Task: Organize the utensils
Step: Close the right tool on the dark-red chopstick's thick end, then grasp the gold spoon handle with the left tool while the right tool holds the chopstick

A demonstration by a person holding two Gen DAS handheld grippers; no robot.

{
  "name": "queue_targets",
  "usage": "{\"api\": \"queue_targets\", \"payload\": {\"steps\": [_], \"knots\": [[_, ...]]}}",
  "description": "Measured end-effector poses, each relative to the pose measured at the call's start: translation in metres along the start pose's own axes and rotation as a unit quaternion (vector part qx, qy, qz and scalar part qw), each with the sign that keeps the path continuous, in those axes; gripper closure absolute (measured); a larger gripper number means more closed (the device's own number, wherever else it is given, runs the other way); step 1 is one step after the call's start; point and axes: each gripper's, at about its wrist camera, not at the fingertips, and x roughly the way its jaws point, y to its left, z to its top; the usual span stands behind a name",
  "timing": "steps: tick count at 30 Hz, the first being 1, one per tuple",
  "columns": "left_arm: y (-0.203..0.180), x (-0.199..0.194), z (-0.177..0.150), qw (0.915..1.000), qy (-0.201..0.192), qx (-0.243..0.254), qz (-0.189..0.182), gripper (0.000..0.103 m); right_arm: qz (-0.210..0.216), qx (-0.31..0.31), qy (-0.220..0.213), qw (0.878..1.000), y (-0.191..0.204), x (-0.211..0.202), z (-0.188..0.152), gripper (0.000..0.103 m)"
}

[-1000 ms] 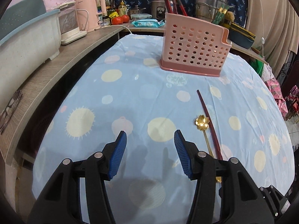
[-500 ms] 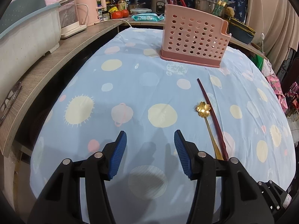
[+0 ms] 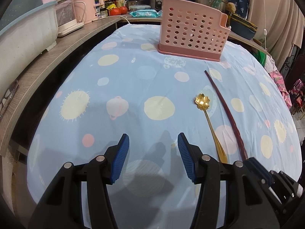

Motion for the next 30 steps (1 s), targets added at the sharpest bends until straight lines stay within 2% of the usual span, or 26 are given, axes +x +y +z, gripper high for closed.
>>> {"api": "queue_targets", "payload": {"steps": [4,13,16,22,25,27,30], "knots": [[-0.008,0.002,-0.003,0.9999,0.007,0.005,-0.009,0.052,-0.004,0.015,-0.003,1.000,-0.010,-0.001,0.003,0.096],[-0.029,0.008,-0.009,0.9981,0.031,0.003,-0.052,0.039,-0.013,0.035,-0.011,0.999,-0.027,-0.002,0.009,0.096],[-0.039,0.010,-0.010,0.9971,0.037,0.007,-0.066,0.038,-0.014,0.039,-0.012,0.999,-0.031,-0.002,0.010,0.096],[-0.060,0.018,-0.009,0.9971,0.038,0.031,-0.058,0.039,-0.014,0.048,-0.014,0.999,-0.038,-0.003,0.011,0.096],[-0.064,0.019,-0.009,0.9971,0.034,0.042,-0.053,0.048,-0.013,0.051,-0.014,0.999,-0.040,-0.002,0.011,0.096],[-0.064,0.018,-0.008,0.9971,0.032,0.045,-0.053,0.062,-0.012,0.053,-0.013,0.998,-0.041,-0.002,0.010,0.096],[-0.063,0.017,-0.008,0.9967,0.034,0.045,-0.058,0.078,-0.009,0.054,-0.011,0.998,-0.040,0.000,0.010,0.096]]}}
